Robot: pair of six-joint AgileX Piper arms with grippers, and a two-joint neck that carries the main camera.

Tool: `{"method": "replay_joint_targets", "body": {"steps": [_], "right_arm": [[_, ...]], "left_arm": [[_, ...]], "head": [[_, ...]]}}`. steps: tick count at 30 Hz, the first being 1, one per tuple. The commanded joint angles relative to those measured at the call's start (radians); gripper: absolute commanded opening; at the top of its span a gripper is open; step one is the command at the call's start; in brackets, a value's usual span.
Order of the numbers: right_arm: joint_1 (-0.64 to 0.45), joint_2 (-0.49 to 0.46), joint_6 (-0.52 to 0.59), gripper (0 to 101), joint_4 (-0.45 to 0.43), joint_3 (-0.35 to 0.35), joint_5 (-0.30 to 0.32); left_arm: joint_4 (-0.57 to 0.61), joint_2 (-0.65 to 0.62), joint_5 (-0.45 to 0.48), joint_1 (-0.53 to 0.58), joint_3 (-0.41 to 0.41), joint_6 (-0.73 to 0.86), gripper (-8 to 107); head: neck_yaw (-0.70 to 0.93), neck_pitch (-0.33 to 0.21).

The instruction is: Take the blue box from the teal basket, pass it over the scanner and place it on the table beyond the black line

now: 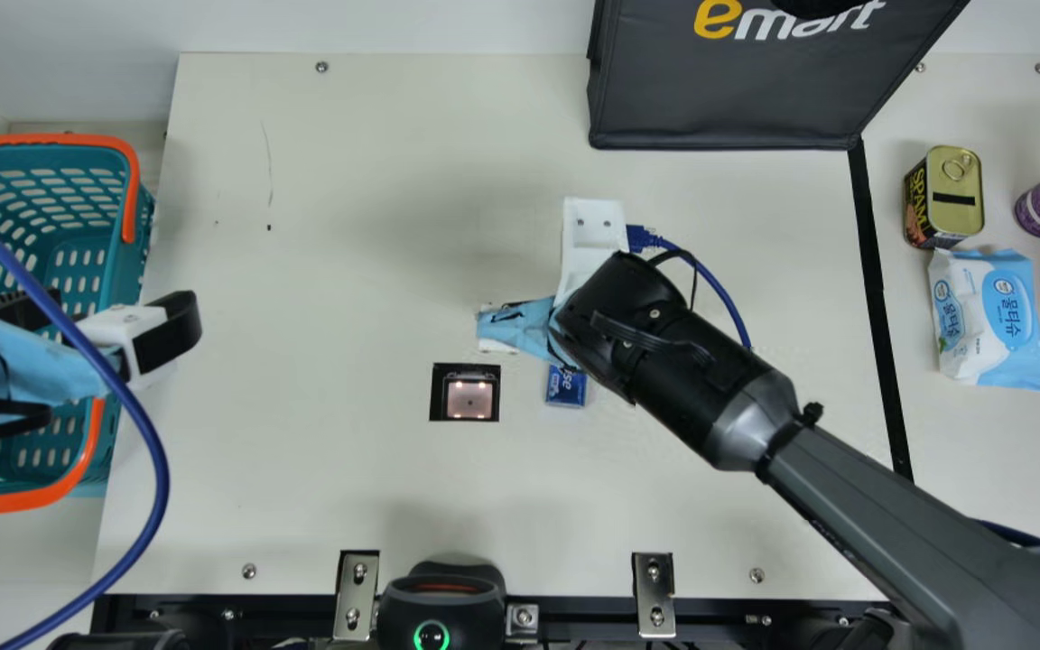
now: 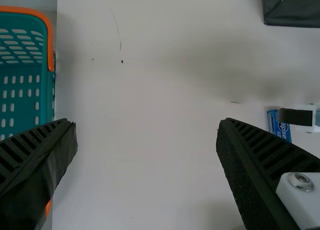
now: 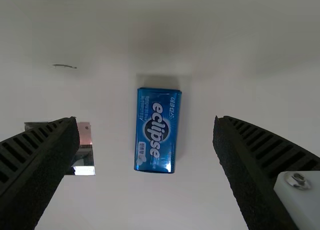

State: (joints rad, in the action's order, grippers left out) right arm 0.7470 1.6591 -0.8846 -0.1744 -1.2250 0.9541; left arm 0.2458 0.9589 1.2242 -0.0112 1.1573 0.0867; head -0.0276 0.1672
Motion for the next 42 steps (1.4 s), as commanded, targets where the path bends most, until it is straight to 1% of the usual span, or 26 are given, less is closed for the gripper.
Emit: {"method": "replay_joint_targets", "body": {"steps": [1,7,15,32,42], "right_arm": [[0.001,0.004,-0.008,95,0.005,0.015,-0.016],[0.005,0.021,-0.030,95,0.015,0.054,-0.055],[0.009,0.041,-0.051,95,0.019,0.081,-0.079],[0.008,0.100,-0.129,95,-0.004,0.079,-0.077],[0.003,0.121,-0.178,95,-0.007,0.078,-0.089]], "left_arm": [[0.000,0.000,0.000,0.000,0.000,0.000,90],[0.000,0.000,0.000,0.000,0.000,0.000,90],[0.000,0.000,0.000,0.000,0.000,0.000,90],[0.000,0.000,0.000,0.000,0.000,0.000,90],[0.000,0.000,0.000,0.000,0.000,0.000,90]], "head": [[0.000,-0.029],[0.000,-0.029],[0.000,-0.029],[0.000,-0.029],[0.000,-0.029]]}}
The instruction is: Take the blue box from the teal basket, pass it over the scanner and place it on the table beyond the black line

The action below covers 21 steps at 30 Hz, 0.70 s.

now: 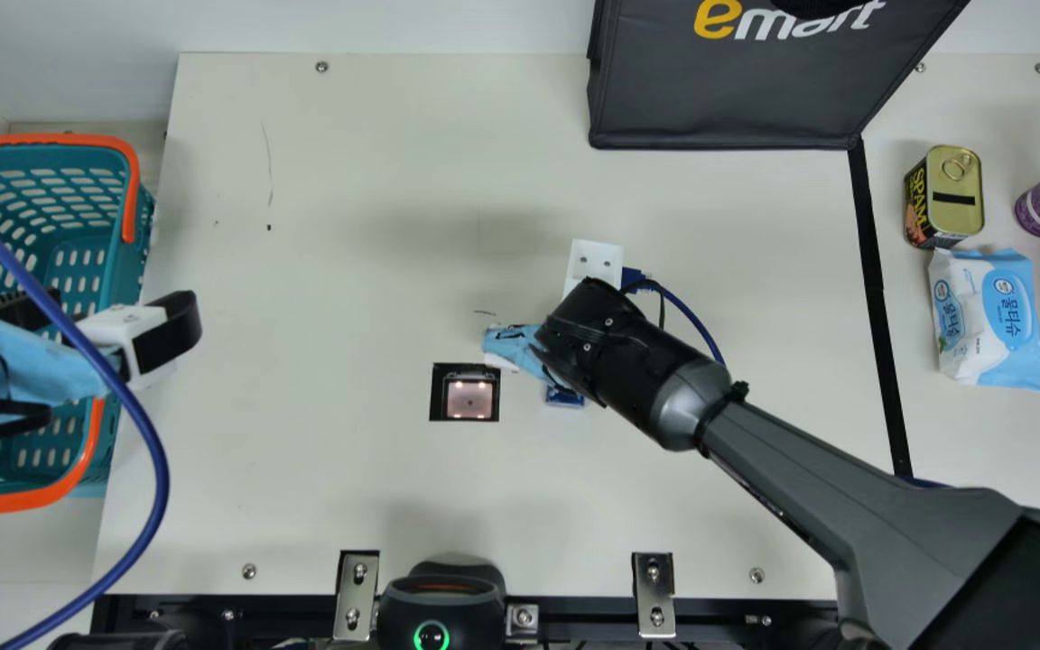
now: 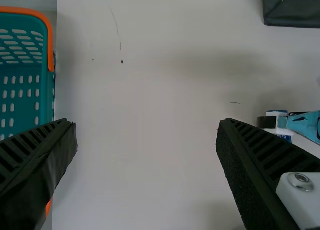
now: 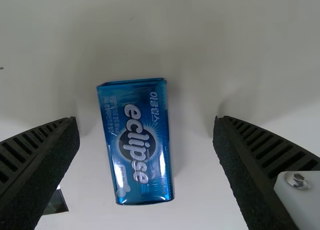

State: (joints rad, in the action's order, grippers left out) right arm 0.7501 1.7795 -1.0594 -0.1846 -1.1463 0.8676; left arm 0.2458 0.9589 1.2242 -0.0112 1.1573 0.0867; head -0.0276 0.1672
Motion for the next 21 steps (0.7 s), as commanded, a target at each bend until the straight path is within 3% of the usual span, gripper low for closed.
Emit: {"method": "replay_joint_targets", "body": {"steps": [1,2,16,21], "right_arm": [[-0.001,0.002,-0.006,95,0.004,0.000,-0.005],[-0.003,0.004,-0.010,95,0.005,0.000,-0.007],[-0.002,0.011,-0.041,2,-0.005,0.004,-0.010],[0.000,0.003,-0.045,0,-0.013,-0.002,0.002]], "left_arm": [[0.000,0.000,0.000,0.000,0.000,0.000,90],[0.000,0.000,0.000,0.000,0.000,0.000,90],[0.000,0.000,0.000,0.000,0.000,0.000,90],[0.000,0.000,0.000,0.000,0.000,0.000,90]], "head": [[0.000,-0.029],[0.000,-0.029],[0.000,-0.029],[0.000,-0.029]]}}
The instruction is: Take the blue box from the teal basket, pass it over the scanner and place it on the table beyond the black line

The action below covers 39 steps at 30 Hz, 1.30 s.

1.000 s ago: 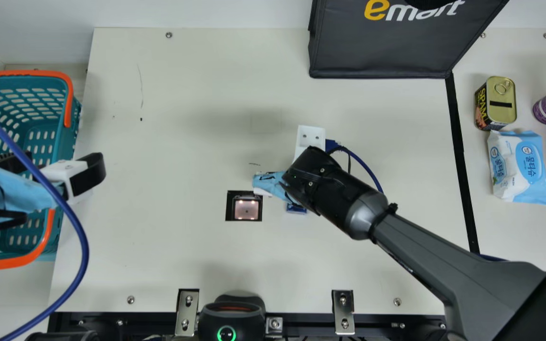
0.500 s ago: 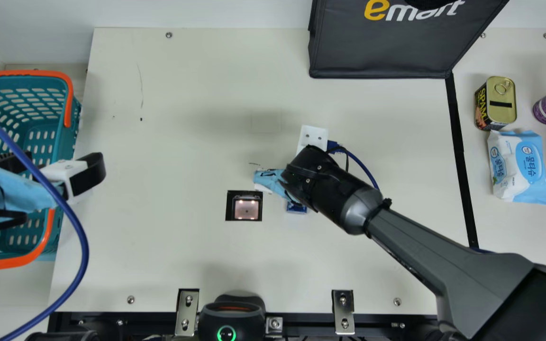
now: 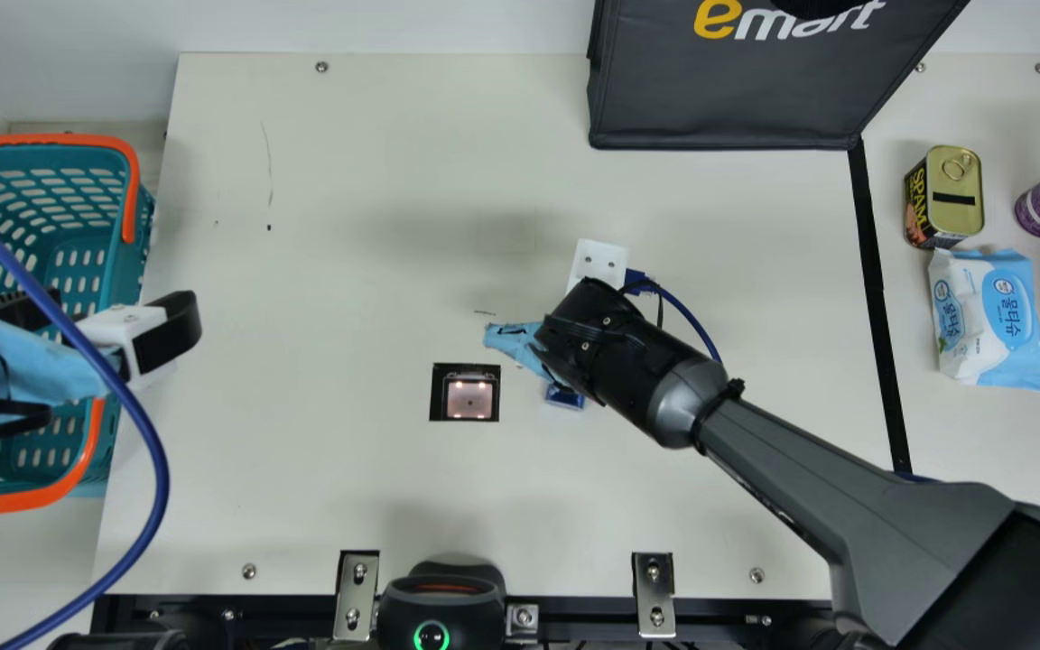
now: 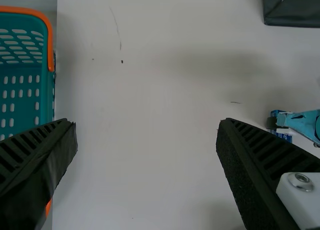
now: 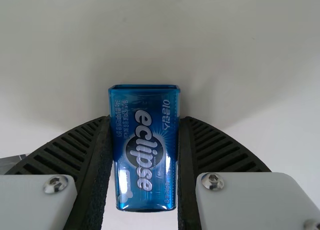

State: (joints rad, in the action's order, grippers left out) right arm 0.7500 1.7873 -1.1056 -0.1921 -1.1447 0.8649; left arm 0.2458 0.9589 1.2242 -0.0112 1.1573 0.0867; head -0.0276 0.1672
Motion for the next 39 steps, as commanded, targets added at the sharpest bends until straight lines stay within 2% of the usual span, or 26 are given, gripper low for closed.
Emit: {"method": "replay_joint_targets", "body": {"steps": [1,20,25,32,35,39], "right_arm": [[0.000,-0.006,0.003,0,-0.007,-0.006,0.008],[-0.013,-0.046,0.066,0,0.006,-0.081,0.095],[-0.019,-0.057,0.081,0,0.010,-0.084,0.099],[-0.071,-0.131,0.165,0,0.028,-0.029,0.045],[-0.115,-0.186,0.231,0,0.044,0.014,0.022],[-0.191,-0.271,0.346,0,0.075,0.070,0.006]], "left_arm": [[0.000,0.000,0.000,0.000,0.000,0.000,90],[0.000,0.000,0.000,0.000,0.000,0.000,90],[0.000,0.000,0.000,0.000,0.000,0.000,90],[0.000,0.000,0.000,0.000,0.000,0.000,90],[0.000,0.000,0.000,0.000,0.000,0.000,90],[0.000,0.000,0.000,0.000,0.000,0.000,90]], "head": [[0.000,-0.029],[0.000,-0.029],[-0.117,-0.029],[-0.280,-0.029],[-0.349,-0.029],[-0.349,-0.029]]}}
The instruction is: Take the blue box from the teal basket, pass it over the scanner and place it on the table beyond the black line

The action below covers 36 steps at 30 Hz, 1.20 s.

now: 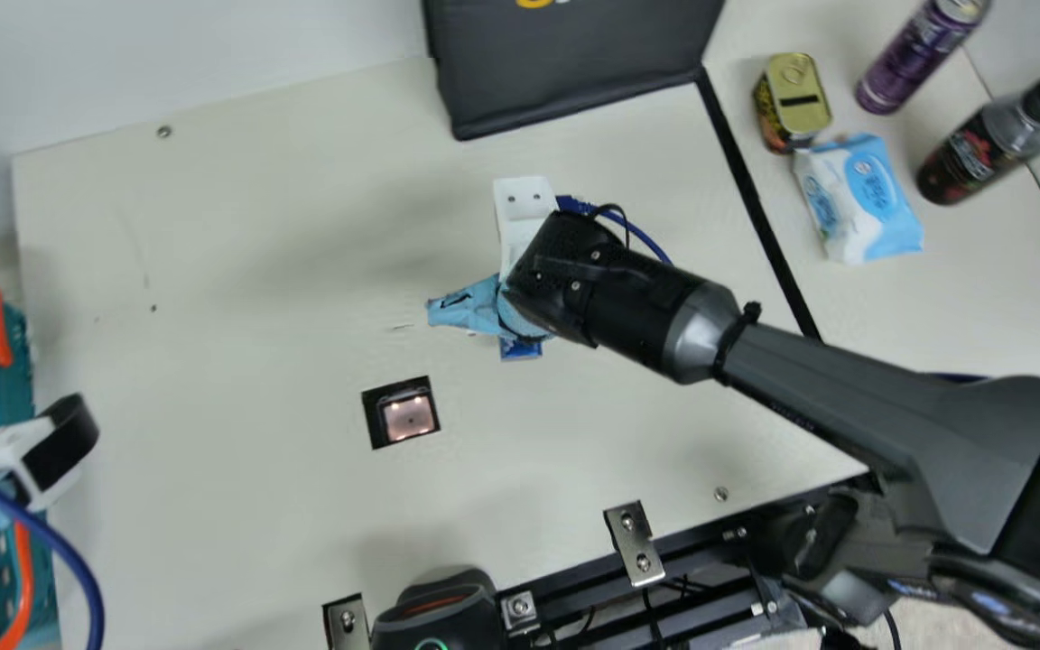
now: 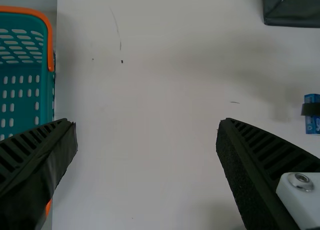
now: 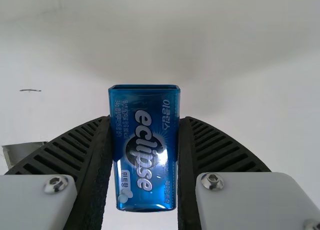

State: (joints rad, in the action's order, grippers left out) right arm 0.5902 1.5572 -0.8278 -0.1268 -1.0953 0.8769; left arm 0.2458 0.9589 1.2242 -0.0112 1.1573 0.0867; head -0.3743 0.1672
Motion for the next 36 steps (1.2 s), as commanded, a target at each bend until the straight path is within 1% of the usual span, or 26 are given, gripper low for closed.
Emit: {"method": "replay_joint_targets", "body": {"steps": [1,4,7,14,20,28,36], "right_arm": [[-0.052,-0.063,0.101,0,0.021,0.033,-0.008],[-0.120,-0.130,0.207,0,0.056,0.068,-0.006],[-0.192,-0.190,0.315,0,0.093,0.097,0.008],[-0.382,-0.309,0.569,0,0.179,0.144,0.067],[-0.563,-0.384,0.783,0,0.245,0.172,0.128],[-0.832,-0.434,1.063,0,0.317,0.190,0.205],[-1.104,-0.418,1.340,0,0.361,0.176,0.254]], "left_arm": [[0.000,0.000,0.000,0.000,0.000,0.000,90],[0.000,0.000,0.000,0.000,0.000,0.000,90],[0.000,0.000,0.000,0.000,0.000,0.000,90],[0.000,0.000,0.000,0.000,0.000,0.000,90],[0.000,0.000,0.000,0.000,0.000,0.000,90],[0.000,0.000,0.000,0.000,0.000,0.000,90],[0.000,0.000,0.000,0.000,0.000,0.000,90]], "head": [[-0.002,-0.029],[-0.002,-0.029],[-0.002,-0.029],[-0.002,-0.029],[-0.002,-0.029],[-0.002,-0.029],[-0.002,-0.029]]}}
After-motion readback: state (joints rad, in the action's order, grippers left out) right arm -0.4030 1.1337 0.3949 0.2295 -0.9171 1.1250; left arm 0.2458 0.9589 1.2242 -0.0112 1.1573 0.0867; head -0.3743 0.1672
